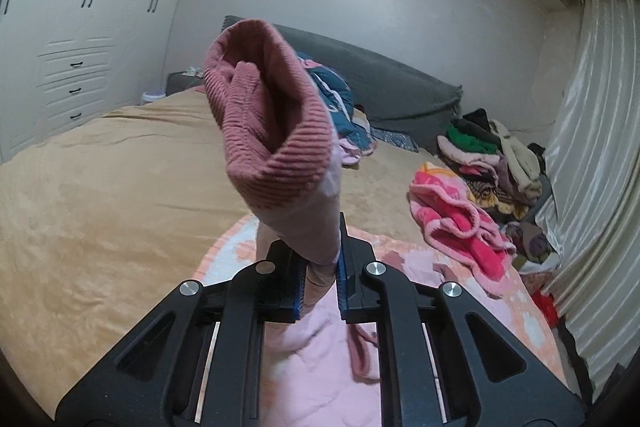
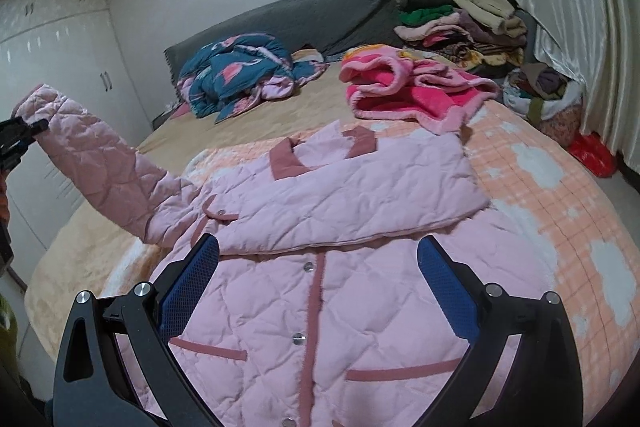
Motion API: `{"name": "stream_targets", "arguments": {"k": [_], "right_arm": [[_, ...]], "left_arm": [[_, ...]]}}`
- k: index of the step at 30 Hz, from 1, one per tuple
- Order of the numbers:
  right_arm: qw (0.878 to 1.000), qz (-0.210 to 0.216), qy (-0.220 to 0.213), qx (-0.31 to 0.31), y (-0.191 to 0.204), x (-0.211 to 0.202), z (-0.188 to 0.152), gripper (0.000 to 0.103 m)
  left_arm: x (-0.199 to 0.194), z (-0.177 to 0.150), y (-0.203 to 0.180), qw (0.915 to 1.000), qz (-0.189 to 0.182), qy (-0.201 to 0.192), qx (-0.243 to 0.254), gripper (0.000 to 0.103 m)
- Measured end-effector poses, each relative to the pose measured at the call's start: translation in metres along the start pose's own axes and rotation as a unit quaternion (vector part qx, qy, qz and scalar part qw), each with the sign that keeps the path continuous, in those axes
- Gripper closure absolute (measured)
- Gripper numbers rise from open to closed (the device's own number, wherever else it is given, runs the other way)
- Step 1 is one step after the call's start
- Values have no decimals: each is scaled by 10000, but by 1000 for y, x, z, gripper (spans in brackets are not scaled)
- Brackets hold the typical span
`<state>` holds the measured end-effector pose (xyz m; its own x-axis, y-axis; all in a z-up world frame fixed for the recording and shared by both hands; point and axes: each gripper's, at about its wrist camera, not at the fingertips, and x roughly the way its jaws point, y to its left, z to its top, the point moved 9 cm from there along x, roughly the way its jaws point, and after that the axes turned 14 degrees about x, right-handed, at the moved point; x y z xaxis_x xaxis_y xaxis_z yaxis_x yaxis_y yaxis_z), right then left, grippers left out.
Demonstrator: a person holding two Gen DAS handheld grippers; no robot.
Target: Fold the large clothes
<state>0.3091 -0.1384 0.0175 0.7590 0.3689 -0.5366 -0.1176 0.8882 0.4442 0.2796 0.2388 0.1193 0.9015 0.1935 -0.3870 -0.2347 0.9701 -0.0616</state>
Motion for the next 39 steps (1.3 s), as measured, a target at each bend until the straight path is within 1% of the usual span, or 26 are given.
{"name": "stream_targets", "arguments": {"k": [3, 5, 9, 11, 18, 25, 29, 31, 35, 39], "right_arm": [[9998, -149, -149, -7, -15, -8, 5, 4], [9990, -394, -213, -84, -26, -13, 8, 4], [9967, -592, -470, -283, -41, -30, 12, 4], [9969, -594, -474, -216, -48, -32, 14, 4], [9969, -550, -563, -5, -69, -41, 20, 4], [9945, -785, -686, 33, -90, -49, 27, 4], [9939, -840, -703, 83, -104, -53, 27, 4], [9936, -895, -671, 171, -114, -53, 28, 4], [9929, -914, -708, 284, -128, -56, 27, 4], [9926, -959, -669, 317, -141, -57, 25, 4]], "left_arm": [[0, 0, -20, 9999, -47, 6, 119, 98], [3, 0, -32, 9998, -102, 50, 166, 98], [11, -4, -63, 9992, -213, 110, 319, 99], [13, -6, -72, 9990, -269, 141, 330, 99], [26, -15, -114, 9967, -411, 274, 644, 99], [42, -30, -150, 9940, -608, 428, 803, 100], [51, -38, -174, 9918, -748, 518, 900, 100], [54, -42, -188, 9905, -844, 550, 937, 100], [58, -52, -223, 9857, -1002, 620, 1203, 100], [63, -62, -254, 9818, -1181, 711, 1306, 100]]}}
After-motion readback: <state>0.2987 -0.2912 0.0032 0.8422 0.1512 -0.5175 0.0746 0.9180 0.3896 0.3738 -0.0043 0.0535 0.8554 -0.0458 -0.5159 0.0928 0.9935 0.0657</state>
